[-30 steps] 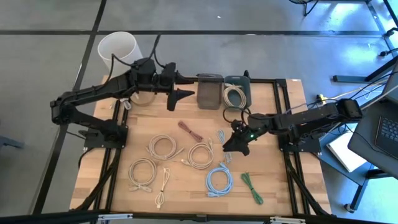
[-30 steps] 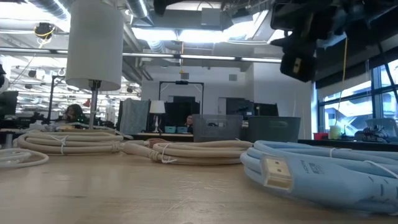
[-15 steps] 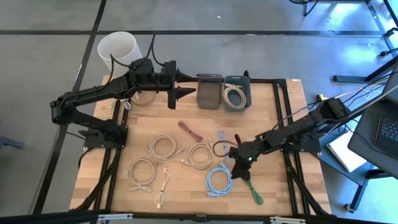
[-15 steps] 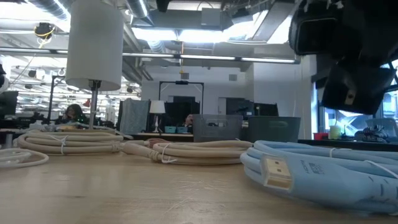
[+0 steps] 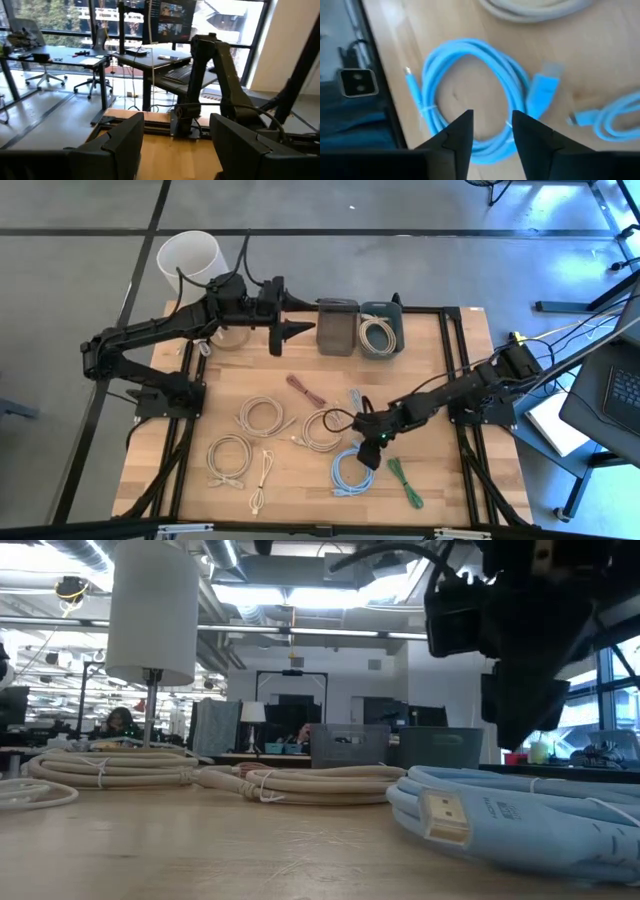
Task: Pick & Place USB Port
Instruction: Put the blue HDMI cable into the blue bin
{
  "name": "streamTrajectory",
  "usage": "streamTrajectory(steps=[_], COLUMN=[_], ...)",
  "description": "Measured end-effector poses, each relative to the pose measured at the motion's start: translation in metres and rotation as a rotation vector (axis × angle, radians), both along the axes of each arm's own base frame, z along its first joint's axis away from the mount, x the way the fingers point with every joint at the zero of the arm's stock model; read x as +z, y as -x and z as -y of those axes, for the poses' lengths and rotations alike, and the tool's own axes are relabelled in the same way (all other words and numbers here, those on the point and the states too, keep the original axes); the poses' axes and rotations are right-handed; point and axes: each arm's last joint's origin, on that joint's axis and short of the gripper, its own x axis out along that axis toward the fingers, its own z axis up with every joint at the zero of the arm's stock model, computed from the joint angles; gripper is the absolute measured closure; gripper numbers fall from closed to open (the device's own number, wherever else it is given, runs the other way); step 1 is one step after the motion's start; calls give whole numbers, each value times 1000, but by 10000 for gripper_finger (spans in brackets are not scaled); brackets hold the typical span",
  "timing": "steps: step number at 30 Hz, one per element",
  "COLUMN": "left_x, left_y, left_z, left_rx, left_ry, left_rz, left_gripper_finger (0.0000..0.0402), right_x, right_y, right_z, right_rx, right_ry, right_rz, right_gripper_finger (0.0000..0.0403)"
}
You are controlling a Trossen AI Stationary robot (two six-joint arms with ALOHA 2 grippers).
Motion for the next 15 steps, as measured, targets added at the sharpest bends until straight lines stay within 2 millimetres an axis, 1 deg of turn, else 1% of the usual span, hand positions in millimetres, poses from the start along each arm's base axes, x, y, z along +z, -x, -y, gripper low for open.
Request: streamTrajectory(steps=[3,8,12,15], left_x=[1,4,7,7], left_y=[1,0,-1,-2], left_z=[-1,-1,2,5], left_rx=[-18,-23,-43,-50], left_ry=[-13,-10,1,3], left_rz=[13,42,65,72], left_gripper_finger=[181,181,181,181], right_x=[1,0,1,0], right_y=[3,7,9,10], right_z=[1,-1,-11,-16], right_rx=[27,77,110,116], right_ry=[27,-38,-53,-38], right_rz=[-56,-119,-94,-91], right_gripper_finger=[284,299,290,265])
